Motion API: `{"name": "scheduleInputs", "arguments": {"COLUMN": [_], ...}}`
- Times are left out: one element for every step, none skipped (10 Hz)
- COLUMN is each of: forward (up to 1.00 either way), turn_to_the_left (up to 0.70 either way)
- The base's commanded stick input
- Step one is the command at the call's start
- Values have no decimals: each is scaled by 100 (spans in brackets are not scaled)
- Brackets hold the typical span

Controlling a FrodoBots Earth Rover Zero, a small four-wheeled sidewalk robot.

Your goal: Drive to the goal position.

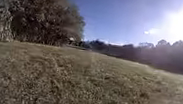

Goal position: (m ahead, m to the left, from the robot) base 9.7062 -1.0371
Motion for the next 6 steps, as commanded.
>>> {"name": "scheduleInputs", "arguments": {"forward": [97,97,97,97,97,97], "turn_to_the_left": [0,0,0,0,0,0]}}
